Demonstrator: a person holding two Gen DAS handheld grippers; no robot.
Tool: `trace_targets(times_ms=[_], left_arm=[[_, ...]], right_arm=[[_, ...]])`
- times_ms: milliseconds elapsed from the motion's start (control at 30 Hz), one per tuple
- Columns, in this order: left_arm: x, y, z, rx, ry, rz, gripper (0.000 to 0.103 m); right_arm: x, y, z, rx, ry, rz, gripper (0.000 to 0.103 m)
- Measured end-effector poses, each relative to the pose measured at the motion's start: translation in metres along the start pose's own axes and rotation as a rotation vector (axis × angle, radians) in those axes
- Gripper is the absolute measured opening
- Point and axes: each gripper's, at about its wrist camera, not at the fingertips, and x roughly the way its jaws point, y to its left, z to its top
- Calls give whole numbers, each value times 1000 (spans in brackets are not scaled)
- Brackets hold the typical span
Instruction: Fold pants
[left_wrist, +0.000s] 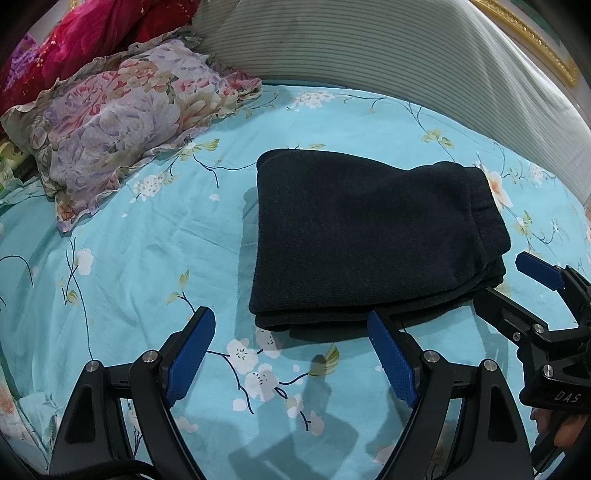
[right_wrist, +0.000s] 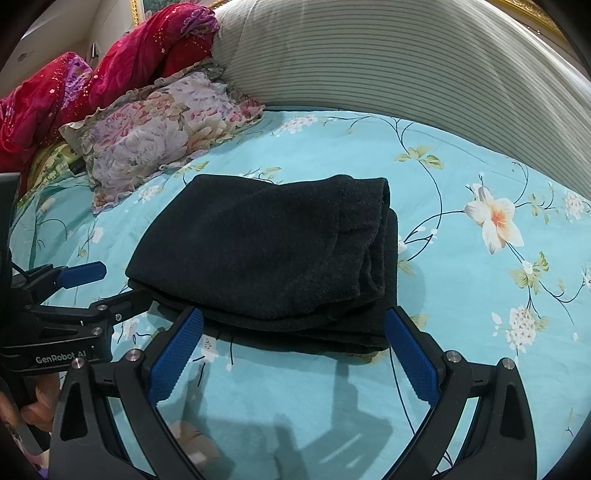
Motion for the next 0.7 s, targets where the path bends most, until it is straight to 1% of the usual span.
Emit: trace_targets(times_ms=[700], left_arm=[[-4,-2,0,8,-9,2,85]], right_arm=[[-9,1,3,7,-21,-8,98]])
